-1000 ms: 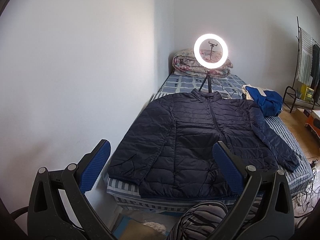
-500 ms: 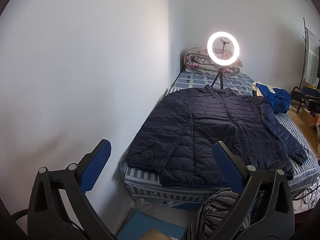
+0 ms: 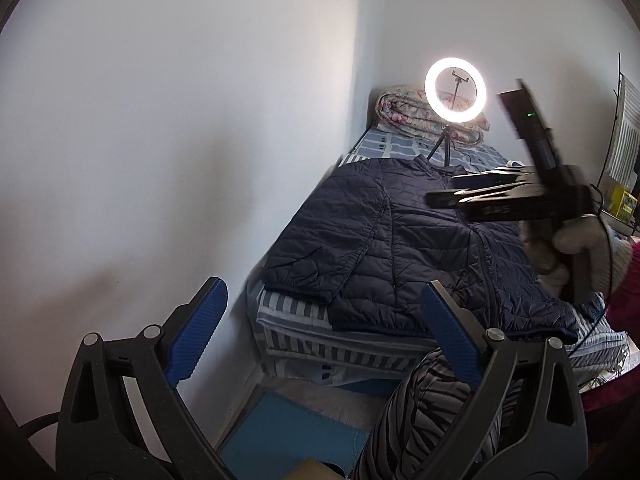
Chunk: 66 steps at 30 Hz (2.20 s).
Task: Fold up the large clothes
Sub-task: 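Reach the right tool to the jacket sleeve cuff and close on it, then lift the sleeve with the right tool and lay it across the jacket body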
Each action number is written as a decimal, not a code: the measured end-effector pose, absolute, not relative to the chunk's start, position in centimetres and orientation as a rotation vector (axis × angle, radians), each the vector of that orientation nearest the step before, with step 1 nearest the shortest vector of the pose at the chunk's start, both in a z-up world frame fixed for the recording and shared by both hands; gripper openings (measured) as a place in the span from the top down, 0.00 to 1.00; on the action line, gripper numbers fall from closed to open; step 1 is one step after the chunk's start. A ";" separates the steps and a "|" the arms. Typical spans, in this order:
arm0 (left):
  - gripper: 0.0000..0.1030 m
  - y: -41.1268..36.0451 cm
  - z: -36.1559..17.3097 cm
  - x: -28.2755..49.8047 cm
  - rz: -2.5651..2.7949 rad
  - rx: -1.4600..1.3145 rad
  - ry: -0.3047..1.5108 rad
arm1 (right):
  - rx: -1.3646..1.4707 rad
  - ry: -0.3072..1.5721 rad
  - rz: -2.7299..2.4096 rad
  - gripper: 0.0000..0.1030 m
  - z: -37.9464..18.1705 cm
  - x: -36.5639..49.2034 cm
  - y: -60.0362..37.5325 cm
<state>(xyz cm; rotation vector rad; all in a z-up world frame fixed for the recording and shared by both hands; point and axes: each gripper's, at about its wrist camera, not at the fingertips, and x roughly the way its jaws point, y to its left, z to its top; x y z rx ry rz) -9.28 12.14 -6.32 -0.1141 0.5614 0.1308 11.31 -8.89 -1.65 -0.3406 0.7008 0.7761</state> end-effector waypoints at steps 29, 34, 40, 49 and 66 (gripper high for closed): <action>0.04 13.4 -7.4 -9.1 0.102 -0.162 0.627 | -0.960 0.981 1.037 0.60 -22.0 11.5 9.7; 0.04 13.6 -7.6 -8.6 0.107 -0.159 0.632 | -0.969 0.985 1.038 0.67 -23.4 11.4 10.5; 0.04 13.3 -7.6 -8.3 0.119 -0.157 0.631 | -0.843 1.040 1.068 0.92 -21.7 12.5 9.9; 0.05 12.8 -7.5 -8.0 0.136 -0.135 0.626 | -0.386 1.109 1.108 0.96 -16.7 18.3 3.6; 0.04 9.6 -7.6 -3.0 0.125 -0.049 0.619 | -0.114 0.994 0.777 0.97 -11.3 26.6 -10.3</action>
